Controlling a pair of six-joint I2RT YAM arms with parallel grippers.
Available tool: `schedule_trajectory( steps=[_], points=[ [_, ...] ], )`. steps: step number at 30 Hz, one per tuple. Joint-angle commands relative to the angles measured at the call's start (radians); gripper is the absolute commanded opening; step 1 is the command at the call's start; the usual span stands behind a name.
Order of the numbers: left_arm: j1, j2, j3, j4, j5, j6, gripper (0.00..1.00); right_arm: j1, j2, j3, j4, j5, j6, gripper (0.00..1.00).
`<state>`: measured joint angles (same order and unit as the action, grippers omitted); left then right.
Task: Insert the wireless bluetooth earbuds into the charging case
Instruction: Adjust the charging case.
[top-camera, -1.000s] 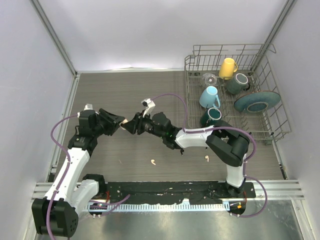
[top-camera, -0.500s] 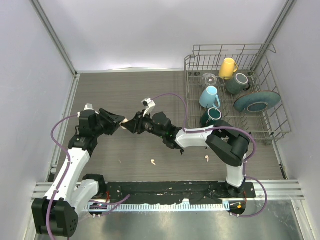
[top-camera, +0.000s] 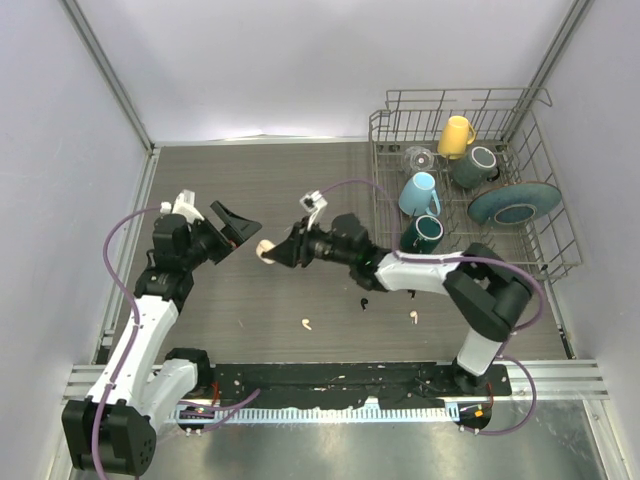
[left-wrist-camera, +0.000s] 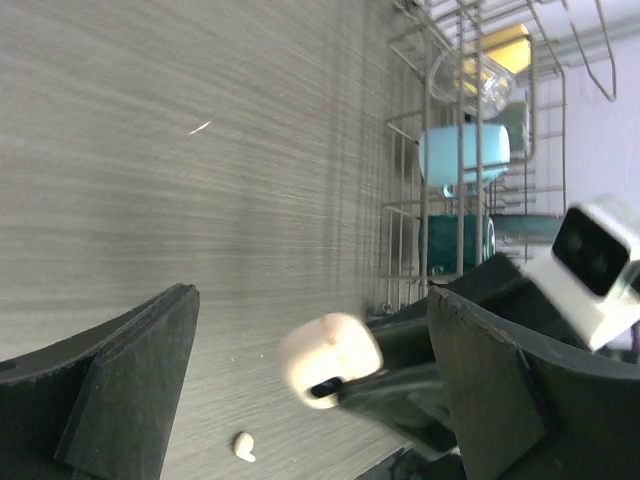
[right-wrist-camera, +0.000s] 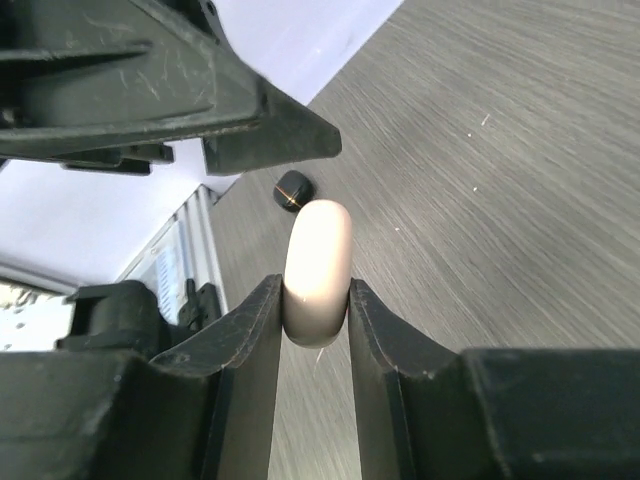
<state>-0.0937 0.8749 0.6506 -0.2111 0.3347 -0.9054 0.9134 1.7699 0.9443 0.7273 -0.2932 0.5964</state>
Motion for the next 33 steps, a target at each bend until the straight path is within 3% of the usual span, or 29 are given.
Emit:
schedule_trajectory(
  steps=[1,3,6,9,13,22,25,33],
  points=[
    [-0.005,-0.002,0.052,0.153,0.16,0.213,1.0,-0.161,-0.177,-0.044,-0.014,-0.33,0.029,0.01],
    [-0.005,0.007,0.047,0.203,0.283,0.24,1.0,-0.221,-0.222,-0.035,-0.06,-0.43,0.036,0.01],
    [-0.005,0.019,0.021,0.399,0.404,0.232,0.98,-0.304,-0.277,0.035,-0.262,-0.598,-0.056,0.01],
    [-0.005,0.038,-0.009,0.615,0.547,0.137,0.98,-0.34,-0.306,0.103,-0.536,-0.69,-0.188,0.01],
    [-0.018,0.065,-0.014,0.797,0.644,0.03,0.98,-0.357,-0.296,0.16,-0.664,-0.782,-0.259,0.01],
    [-0.123,0.093,0.029,0.669,0.687,0.146,0.94,-0.36,-0.302,0.149,-0.622,-0.822,-0.221,0.01],
    [-0.162,0.104,0.049,0.546,0.667,0.229,0.91,-0.36,-0.306,0.142,-0.586,-0.836,-0.193,0.01],
    [-0.262,0.144,0.072,0.467,0.624,0.273,0.81,-0.36,-0.326,0.116,-0.517,-0.842,-0.147,0.01]
  ],
)
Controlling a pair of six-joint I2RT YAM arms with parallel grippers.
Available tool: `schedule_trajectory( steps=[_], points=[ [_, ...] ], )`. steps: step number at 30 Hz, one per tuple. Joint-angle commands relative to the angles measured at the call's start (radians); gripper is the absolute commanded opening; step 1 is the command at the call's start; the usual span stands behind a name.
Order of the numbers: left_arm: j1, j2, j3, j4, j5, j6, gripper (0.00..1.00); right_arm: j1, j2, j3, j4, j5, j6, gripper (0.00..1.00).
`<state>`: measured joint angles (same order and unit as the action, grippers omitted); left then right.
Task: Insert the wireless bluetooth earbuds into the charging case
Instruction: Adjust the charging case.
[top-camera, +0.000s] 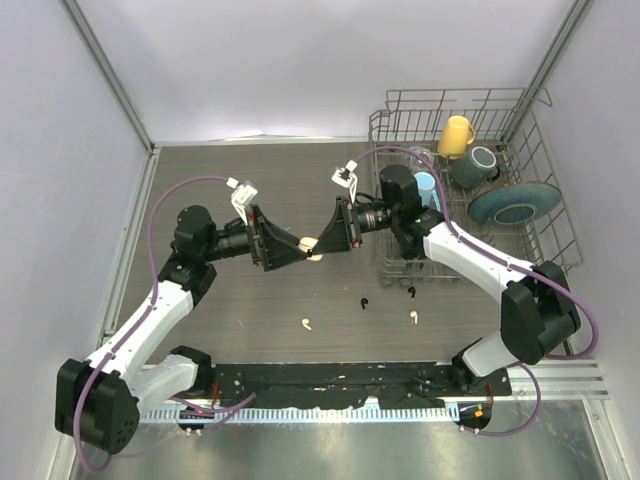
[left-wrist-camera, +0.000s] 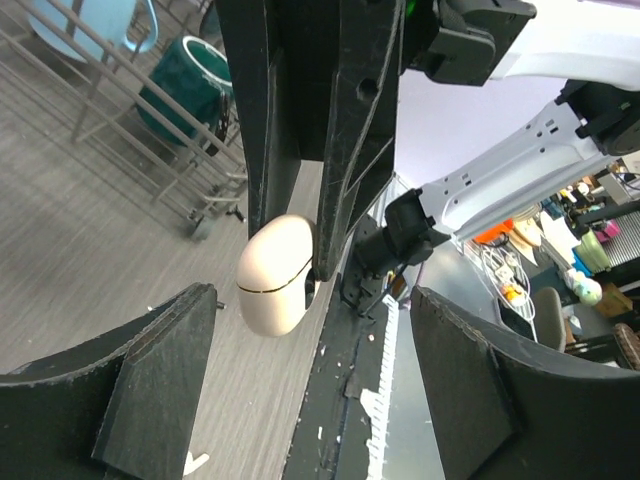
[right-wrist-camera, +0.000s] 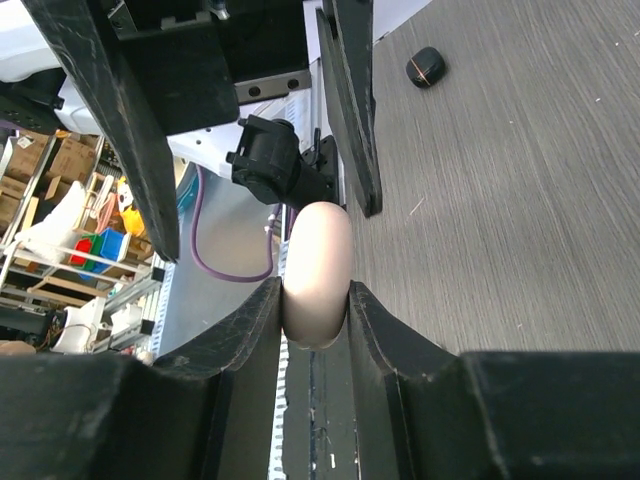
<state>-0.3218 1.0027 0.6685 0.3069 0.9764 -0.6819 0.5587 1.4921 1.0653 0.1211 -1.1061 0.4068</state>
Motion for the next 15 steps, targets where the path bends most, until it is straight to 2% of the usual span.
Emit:
schedule_trajectory(
  steps=[1,7,15],
  points=[
    [-0.046,0.02,0.057,-0.058,-0.024,0.061,0.8,-0.005,-0.052,-0.007,0.094,-0.029,0.046,0.01],
    [-0.074,0.045,0.068,-0.066,-0.056,0.067,0.65,-0.005,-0.056,-0.025,0.137,-0.026,0.078,0.01],
    [-0.089,0.068,0.08,-0.066,-0.079,0.065,0.37,-0.005,-0.059,-0.038,0.147,-0.029,0.079,0.01]
  ],
)
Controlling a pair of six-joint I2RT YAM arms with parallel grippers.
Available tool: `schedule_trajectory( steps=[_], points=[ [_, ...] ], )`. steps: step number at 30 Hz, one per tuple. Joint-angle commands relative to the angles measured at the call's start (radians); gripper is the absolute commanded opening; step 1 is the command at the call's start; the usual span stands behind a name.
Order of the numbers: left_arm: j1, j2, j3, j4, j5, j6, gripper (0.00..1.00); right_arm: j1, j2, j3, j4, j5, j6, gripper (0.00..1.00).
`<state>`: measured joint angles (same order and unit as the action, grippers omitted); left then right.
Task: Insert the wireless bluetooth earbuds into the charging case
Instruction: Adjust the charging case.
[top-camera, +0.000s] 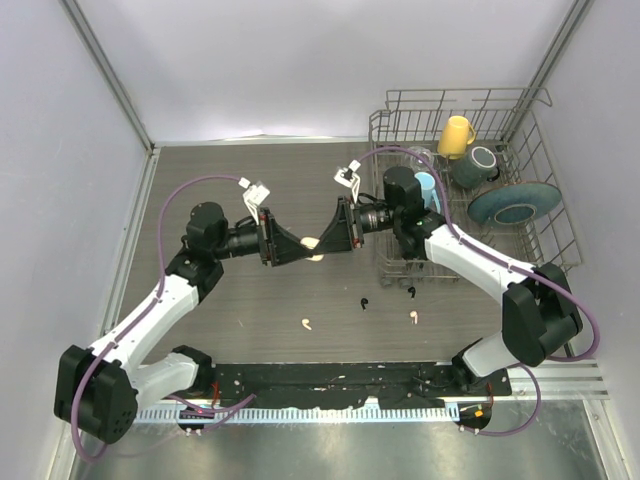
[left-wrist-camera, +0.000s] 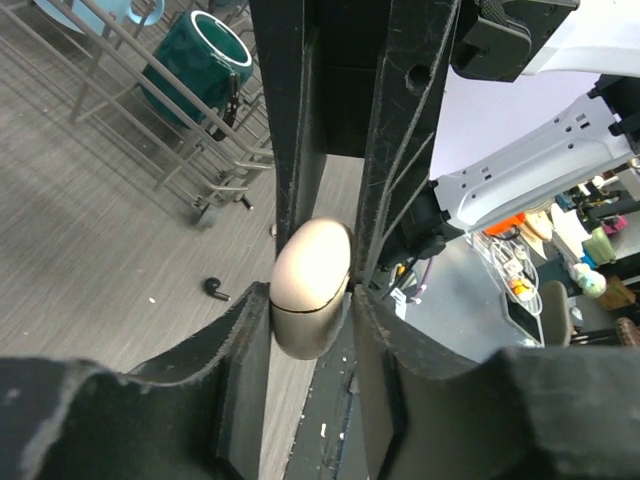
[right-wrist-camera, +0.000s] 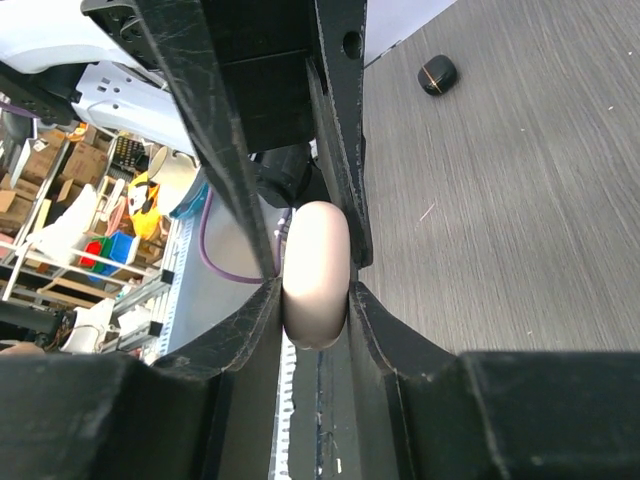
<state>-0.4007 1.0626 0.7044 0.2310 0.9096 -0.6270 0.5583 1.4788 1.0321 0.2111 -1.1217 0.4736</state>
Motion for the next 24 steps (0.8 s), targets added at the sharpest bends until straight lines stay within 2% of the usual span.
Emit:
schedule_trajectory(
  steps=[1,4,6,7,10,13,14,16,17,20,24],
  points=[
    [-0.012,0.014,0.046,0.01,-0.012,0.01,0.34,-0.005,-0.046,-0.006,0.057,-0.015,0.013,0.01],
    [-0.015,0.023,0.047,0.008,-0.012,0.01,0.16,-0.005,-0.049,-0.01,0.062,-0.015,0.013,0.01],
    [-0.018,0.03,0.047,0.004,-0.017,0.012,0.09,-0.005,-0.049,-0.012,0.063,-0.015,0.013,0.01],
    [-0.02,0.031,0.049,0.004,-0.018,0.015,0.02,-0.005,-0.054,-0.012,0.066,-0.013,0.014,0.01],
    [-0.021,0.034,0.049,-0.001,-0.044,0.021,0.0,-0.003,-0.054,-0.02,0.085,0.0,0.033,0.1],
    [-0.026,0.022,0.038,-0.004,-0.099,0.038,0.0,-0.006,-0.057,-0.026,0.112,0.04,0.075,0.42],
    [-0.026,0.01,0.026,0.001,-0.116,0.042,0.0,-0.009,-0.063,-0.036,0.132,0.086,0.089,0.6],
    [-0.027,-0.007,0.011,0.013,-0.142,0.052,0.0,-0.015,-0.068,-0.049,0.157,0.131,0.155,0.68],
    [-0.027,-0.018,-0.006,0.025,-0.17,0.062,0.0,-0.018,-0.075,-0.059,0.19,0.152,0.181,0.78],
    [-0.027,-0.058,-0.031,0.033,-0.225,0.096,0.0,-0.041,-0.092,-0.095,0.261,0.236,0.301,0.83],
    [-0.029,-0.098,-0.059,0.048,-0.276,0.153,0.0,-0.058,-0.113,-0.129,0.289,0.345,0.437,0.85]
  ],
)
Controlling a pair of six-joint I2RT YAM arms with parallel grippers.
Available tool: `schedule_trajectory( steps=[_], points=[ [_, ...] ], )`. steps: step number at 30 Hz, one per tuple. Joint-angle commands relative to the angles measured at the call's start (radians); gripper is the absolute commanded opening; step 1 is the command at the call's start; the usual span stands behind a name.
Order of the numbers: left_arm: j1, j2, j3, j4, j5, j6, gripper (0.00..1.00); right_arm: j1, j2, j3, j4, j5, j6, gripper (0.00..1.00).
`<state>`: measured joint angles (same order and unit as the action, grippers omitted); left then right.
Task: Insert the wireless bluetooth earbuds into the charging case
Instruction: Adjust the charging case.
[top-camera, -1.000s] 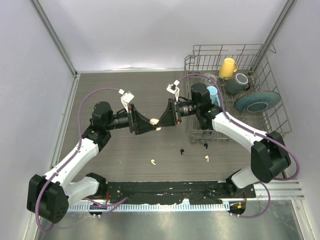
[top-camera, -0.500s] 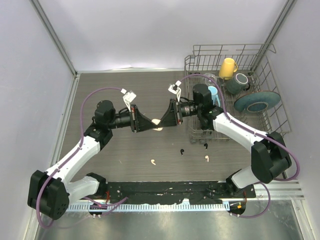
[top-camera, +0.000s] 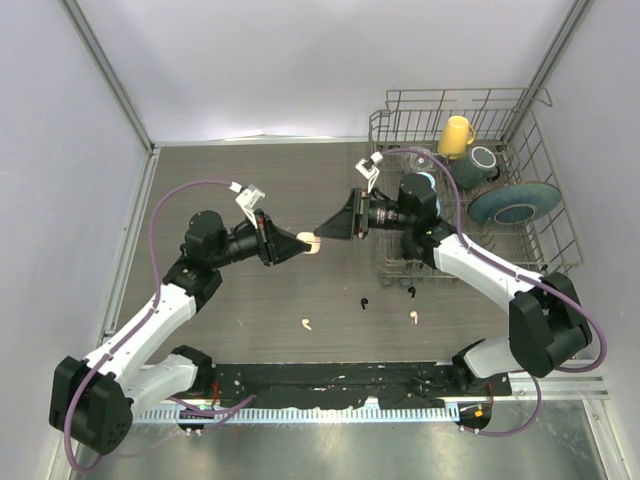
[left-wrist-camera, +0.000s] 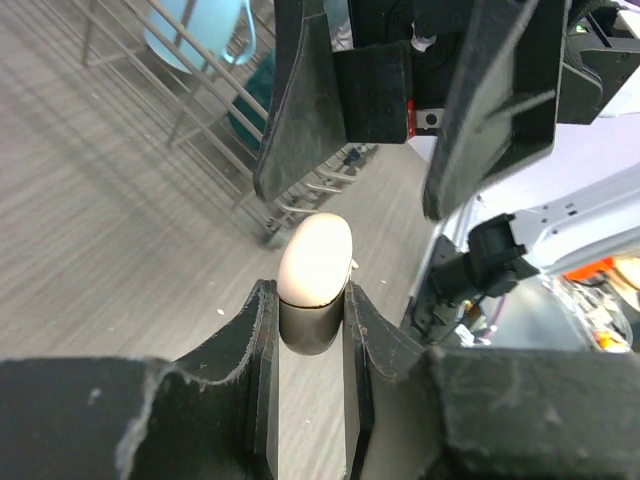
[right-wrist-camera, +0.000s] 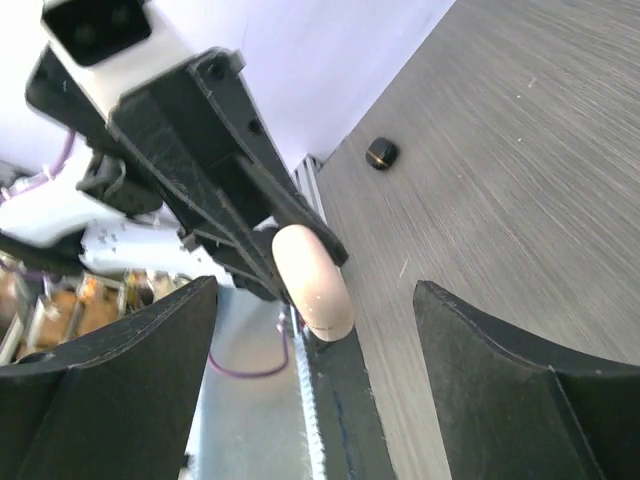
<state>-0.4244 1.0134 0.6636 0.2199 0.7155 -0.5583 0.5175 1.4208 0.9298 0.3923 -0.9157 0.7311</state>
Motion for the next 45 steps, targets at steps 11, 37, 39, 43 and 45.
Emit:
schedule_trajectory(
  steps=[11,37,39,43,45],
  points=[
    [-0.027,-0.128,-0.13,0.274,-0.165,0.221,0.0,-0.016,-0.072,-0.083,0.06,0.296,0.514,0.86],
    [-0.036,-0.078,-0.134,0.389,-0.235,0.238,0.0,0.095,0.006,-0.12,0.246,0.337,0.913,0.85],
    [-0.036,-0.078,-0.134,0.391,-0.232,0.238,0.0,0.095,0.015,-0.12,0.258,0.339,0.918,0.83],
    [-0.037,-0.079,-0.133,0.392,-0.226,0.235,0.0,0.096,0.03,-0.12,0.272,0.344,0.93,0.77],
    [-0.037,-0.079,-0.134,0.392,-0.225,0.232,0.0,0.096,0.043,-0.123,0.302,0.347,0.939,0.73]
  ],
)
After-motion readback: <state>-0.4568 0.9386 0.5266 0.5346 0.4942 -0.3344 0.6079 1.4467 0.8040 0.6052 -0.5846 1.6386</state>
